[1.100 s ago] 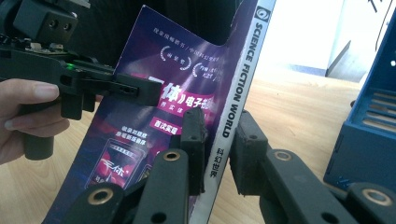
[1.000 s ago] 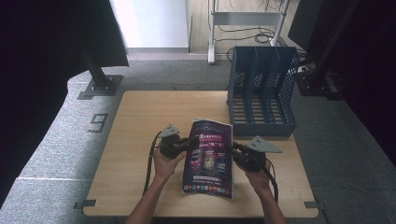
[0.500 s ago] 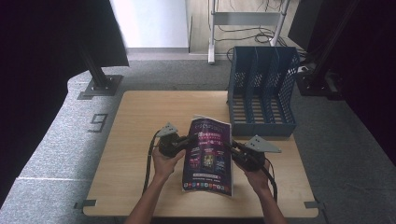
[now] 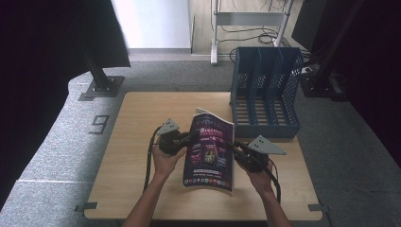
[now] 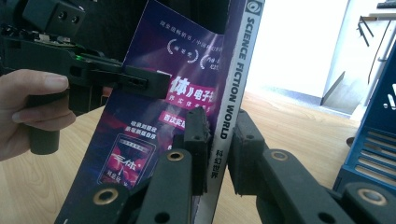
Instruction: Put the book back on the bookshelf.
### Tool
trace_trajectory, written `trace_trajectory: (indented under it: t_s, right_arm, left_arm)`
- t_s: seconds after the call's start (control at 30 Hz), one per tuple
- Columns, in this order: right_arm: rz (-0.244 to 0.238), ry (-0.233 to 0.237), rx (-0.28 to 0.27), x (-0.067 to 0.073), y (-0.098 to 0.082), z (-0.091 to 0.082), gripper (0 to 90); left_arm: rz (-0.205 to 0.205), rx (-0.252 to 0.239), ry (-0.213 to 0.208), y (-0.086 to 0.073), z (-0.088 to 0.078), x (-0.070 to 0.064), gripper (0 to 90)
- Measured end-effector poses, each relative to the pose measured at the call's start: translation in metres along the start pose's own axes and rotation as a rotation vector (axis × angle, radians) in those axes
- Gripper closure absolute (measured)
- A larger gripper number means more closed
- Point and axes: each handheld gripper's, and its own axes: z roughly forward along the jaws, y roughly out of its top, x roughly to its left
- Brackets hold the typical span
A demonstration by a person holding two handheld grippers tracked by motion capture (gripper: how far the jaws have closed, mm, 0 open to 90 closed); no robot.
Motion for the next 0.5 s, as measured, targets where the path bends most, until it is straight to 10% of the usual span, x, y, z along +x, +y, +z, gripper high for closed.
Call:
trace_trajectory:
  t_s: [0.5]
  right_arm:
    - [-0.089,-0.017,-0.046,0.011,0.013,-0.006,78.6]
  left_arm:
    - [0.024,-0.030,-0.001,0.019,-0.006,-0.003,86.9]
